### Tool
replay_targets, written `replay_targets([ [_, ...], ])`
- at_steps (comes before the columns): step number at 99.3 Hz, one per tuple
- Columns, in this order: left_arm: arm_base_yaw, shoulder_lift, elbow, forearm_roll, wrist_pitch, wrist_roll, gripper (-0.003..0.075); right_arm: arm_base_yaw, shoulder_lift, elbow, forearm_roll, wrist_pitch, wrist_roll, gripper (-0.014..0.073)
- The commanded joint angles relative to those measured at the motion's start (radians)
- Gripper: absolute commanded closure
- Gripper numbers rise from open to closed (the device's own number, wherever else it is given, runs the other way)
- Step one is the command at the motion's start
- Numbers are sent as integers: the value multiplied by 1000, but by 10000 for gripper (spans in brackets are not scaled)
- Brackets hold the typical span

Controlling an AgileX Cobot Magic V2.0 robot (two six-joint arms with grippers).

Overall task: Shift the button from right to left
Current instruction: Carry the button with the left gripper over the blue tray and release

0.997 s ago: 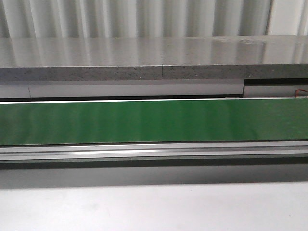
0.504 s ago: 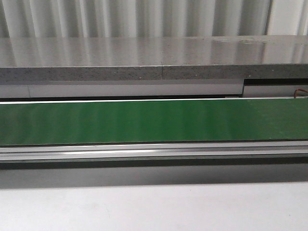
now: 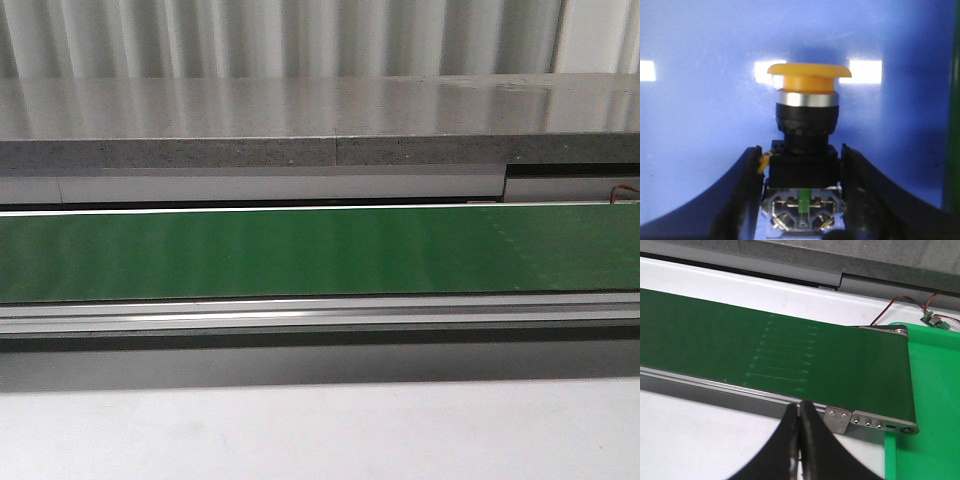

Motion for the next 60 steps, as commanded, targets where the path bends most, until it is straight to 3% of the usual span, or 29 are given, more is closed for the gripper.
replay_targets([
  [1,1,-34,-31,-27,-30,26,740,1,5,-27,11,-63,-6,661],
  [12,1,-20,-31,-104,-29,104,740,1,5,-27,11,-63,-6,661],
  [42,6,-3,-31,-109,-19,112,733,1,5,-27,11,-63,-6,661],
  [52,6,-3,-31,-109,-10,127,664,1,5,-27,11,-63,-6,661],
  [60,6,-3,-31,-109,-6,130,559,1,5,-27,11,-63,-6,661],
])
